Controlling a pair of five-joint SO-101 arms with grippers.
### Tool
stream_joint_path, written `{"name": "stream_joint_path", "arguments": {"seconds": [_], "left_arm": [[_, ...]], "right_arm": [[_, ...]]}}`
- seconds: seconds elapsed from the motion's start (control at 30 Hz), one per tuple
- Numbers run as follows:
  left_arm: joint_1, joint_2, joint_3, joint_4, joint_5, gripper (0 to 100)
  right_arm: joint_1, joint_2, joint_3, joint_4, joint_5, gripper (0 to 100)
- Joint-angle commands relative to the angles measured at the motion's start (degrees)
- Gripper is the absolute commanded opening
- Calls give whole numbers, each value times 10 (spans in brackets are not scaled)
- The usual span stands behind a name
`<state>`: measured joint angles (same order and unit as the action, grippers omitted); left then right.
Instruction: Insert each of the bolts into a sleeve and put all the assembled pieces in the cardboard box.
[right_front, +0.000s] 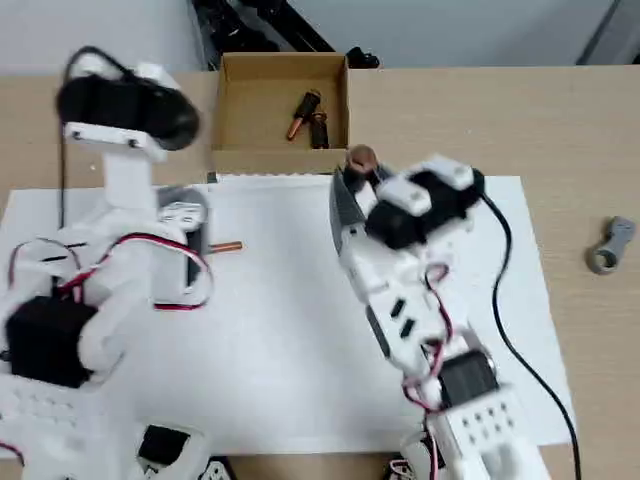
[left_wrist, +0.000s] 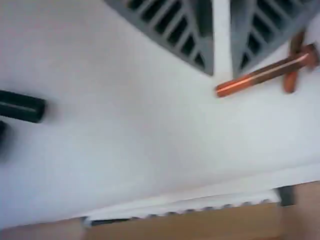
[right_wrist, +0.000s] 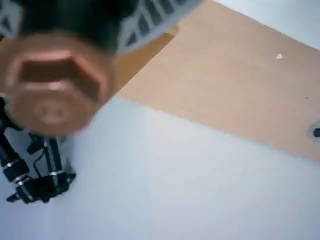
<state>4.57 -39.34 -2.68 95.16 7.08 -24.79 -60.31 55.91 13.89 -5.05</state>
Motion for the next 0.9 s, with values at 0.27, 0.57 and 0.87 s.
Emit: {"name": "stream_joint_path", "arguments": {"seconds": [0.27,0.57,0.87], "left_arm": [[-121,-150,42,16,-75,6],[-178,-301,235,-22,-76,6],[-216,-334,291,-23,-75,8]], "right_arm": [[12,334,-244,-131,1,2],[27,600,-417,-239,2,2],[42,829,-615,-236,3,4]]}}
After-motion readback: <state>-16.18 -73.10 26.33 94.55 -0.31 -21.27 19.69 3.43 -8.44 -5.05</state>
